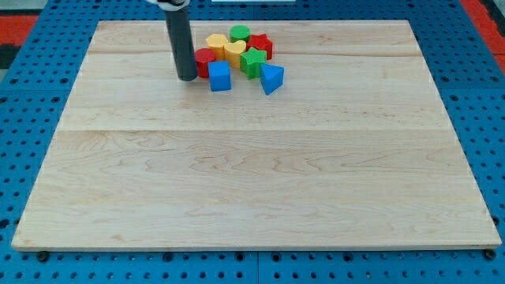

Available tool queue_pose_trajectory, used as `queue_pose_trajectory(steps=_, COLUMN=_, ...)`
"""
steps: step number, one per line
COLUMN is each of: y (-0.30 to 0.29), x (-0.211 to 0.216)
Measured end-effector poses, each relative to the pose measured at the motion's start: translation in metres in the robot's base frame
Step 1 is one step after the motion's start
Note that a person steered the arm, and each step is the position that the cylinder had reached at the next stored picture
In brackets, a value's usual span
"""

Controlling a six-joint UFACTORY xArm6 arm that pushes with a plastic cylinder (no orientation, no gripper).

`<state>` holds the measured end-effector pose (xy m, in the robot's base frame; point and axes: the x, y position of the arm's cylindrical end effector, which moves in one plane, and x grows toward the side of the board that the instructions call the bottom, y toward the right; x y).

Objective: Move blue triangle to blue cube

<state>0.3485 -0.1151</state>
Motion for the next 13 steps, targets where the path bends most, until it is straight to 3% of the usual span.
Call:
queue_pose_trajectory(steps=1, y=0.015, x=0.037)
queue_pose_trajectory(steps=3, y=0.027, x=0.006)
queue_pose_trajectory(steps=5, y=0.085, x=0.054)
queue_pose_trajectory(steps=6, y=0.173, x=0.046)
queue_pose_trajectory(steps=7, y=0.191, x=0.003)
queue_pose_trajectory(steps=8, y=0.163, x=0.006)
queue_pose_trajectory(steps=10, y=0.157, x=-0.025)
queue_pose_trajectory(steps=13, y=0.100, x=0.005)
